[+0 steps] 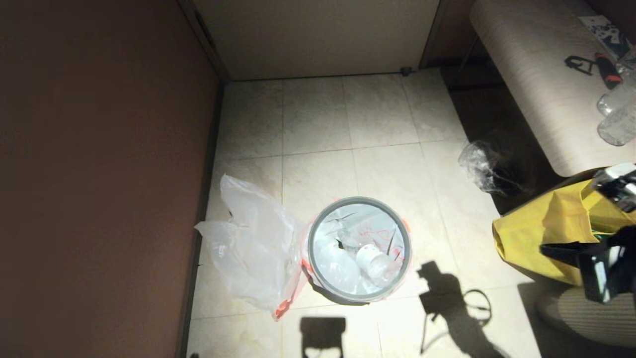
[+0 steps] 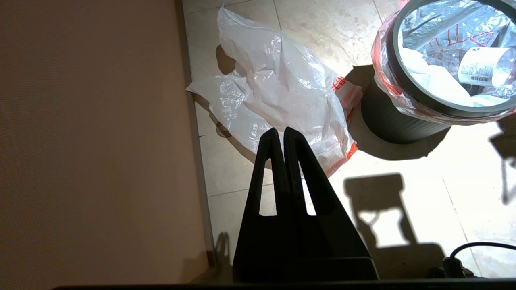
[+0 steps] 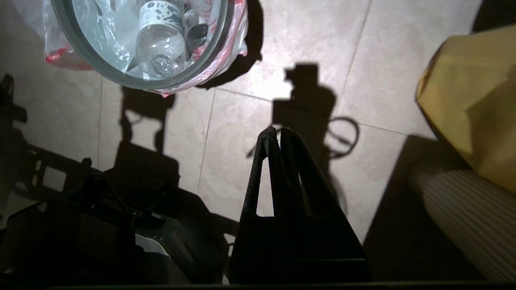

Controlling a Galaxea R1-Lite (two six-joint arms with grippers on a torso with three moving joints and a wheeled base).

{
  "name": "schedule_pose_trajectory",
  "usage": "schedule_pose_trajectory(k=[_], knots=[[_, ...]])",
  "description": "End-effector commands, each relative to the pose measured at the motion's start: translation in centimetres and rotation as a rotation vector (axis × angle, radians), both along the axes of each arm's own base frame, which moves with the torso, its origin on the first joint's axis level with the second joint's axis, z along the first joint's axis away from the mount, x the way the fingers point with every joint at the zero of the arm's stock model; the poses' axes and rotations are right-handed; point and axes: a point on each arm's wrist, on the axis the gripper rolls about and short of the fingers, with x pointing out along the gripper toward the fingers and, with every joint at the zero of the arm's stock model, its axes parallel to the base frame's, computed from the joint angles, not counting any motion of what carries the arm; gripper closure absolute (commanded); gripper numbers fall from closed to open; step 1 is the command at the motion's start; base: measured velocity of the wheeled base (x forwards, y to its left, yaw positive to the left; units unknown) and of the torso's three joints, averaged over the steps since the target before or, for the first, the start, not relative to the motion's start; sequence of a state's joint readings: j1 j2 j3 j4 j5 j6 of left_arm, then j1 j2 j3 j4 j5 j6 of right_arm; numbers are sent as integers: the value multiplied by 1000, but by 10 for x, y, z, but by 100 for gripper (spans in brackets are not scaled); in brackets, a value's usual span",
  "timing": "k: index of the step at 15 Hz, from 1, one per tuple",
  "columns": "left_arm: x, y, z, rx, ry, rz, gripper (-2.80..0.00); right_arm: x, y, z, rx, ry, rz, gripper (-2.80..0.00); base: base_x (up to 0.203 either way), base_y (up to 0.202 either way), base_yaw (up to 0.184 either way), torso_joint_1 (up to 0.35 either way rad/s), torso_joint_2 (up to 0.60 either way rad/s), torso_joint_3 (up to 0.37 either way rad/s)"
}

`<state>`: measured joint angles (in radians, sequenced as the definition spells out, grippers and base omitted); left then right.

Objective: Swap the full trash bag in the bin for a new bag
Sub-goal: Place the trash can ring on the floor

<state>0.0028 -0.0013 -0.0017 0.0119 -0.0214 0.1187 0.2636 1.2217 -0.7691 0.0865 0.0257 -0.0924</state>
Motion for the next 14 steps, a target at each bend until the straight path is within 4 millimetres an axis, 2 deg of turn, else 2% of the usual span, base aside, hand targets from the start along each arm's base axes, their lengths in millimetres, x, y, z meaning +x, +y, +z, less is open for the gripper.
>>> schedule_pose_trajectory(k=[1,7,10,13,14], knots=[[0,0,0,1,2,0,0,45,18,-32,-32,152,17,0,0,0,0,0,0,0],[0,0,0,1,1,0,0,135,62,-63,39,212,4,0,0,0,0,0,0,0],[0,0,0,0,1,0,0,165,85,-87,49,238,18,0,0,0,0,0,0,0],[0,0,0,1,2,0,0,193,98,-109,51,241,18,0,0,0,0,0,0,0],[0,0,0,1,2,0,0,197,100,-111,57,223,19,-280,0,0,0,0,0,0]])
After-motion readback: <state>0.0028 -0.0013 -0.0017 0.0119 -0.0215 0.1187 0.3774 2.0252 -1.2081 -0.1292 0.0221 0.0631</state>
